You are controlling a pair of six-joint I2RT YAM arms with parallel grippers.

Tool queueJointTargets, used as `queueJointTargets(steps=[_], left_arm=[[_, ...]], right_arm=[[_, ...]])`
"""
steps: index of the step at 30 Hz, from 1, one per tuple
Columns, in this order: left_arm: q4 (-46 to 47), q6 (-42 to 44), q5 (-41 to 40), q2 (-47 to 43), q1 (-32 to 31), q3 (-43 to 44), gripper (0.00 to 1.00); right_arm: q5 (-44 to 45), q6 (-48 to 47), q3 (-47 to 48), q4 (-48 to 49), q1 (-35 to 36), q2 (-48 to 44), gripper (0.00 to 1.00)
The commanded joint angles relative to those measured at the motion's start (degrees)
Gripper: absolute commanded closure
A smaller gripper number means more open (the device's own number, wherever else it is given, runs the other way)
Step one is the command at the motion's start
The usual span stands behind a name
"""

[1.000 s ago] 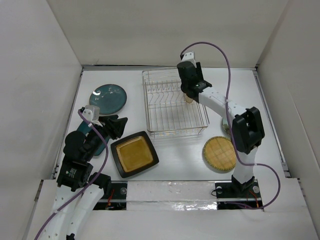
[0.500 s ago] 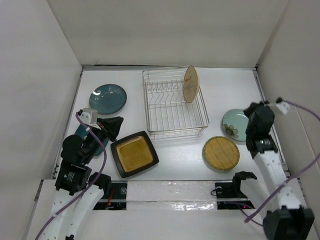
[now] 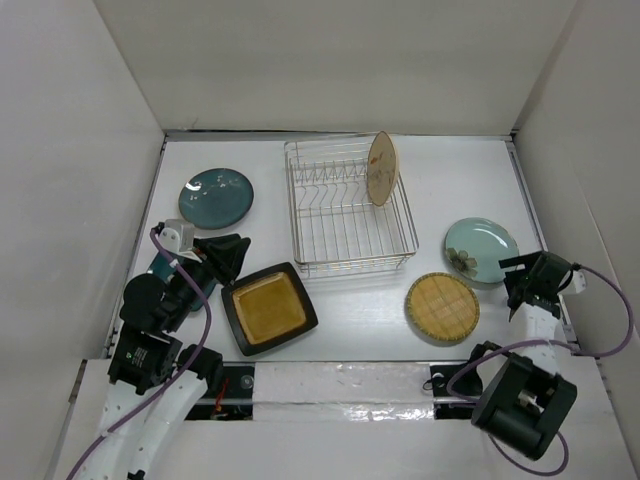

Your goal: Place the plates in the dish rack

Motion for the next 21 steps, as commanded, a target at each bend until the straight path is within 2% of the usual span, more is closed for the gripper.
queueJointTargets(steps=[1,6,12,16,17,19,20,21], left_arm=[[1.96,0.04,-0.43,-0.59,-0.36,0.42,0.73],[1.61,0.13,-0.52,-0.68,-0.36,0.34,0.72],[1.08,0.22,-1.40,0.03,-0.36,0.60,0.71],[1.08,0.39,-2.10,0.47,-0.36,0.69,0.71],[0.99,0.39,-2.19,0.73,-0.36,0.69,0.71],[0.99,0.48,-2.19,0.99,-0.36,0.78,0.71],[0.99,0.48,-2.19,1.17,-0.36,0.86,0.71],[0.99,0.39,-2.10,1.26,-0.36,0.86,0.71]], right_arm=[[-11.53,-0.54,-0.27,7.07,-0.56,3.40,0.17],[-18.49,0.16,-0.71,14.90,-1.17,14.21,0.17],[-20.17,5.17,-2.74,26.67,-1.17,23.52,0.32],[-22.27,7.71,-2.38,31.77,-1.70,29.67,0.46],[-22.71,8.16,-2.38,32.91,-1.70,30.65,0.55],[-23.68,9.82,-2.38,35.73,-1.70,32.76,0.67],[-23.94,10.01,-2.38,36.61,-1.70,33.38,0.77],[-24.21,10.18,-2.21,37.66,-1.70,33.82,0.82]])
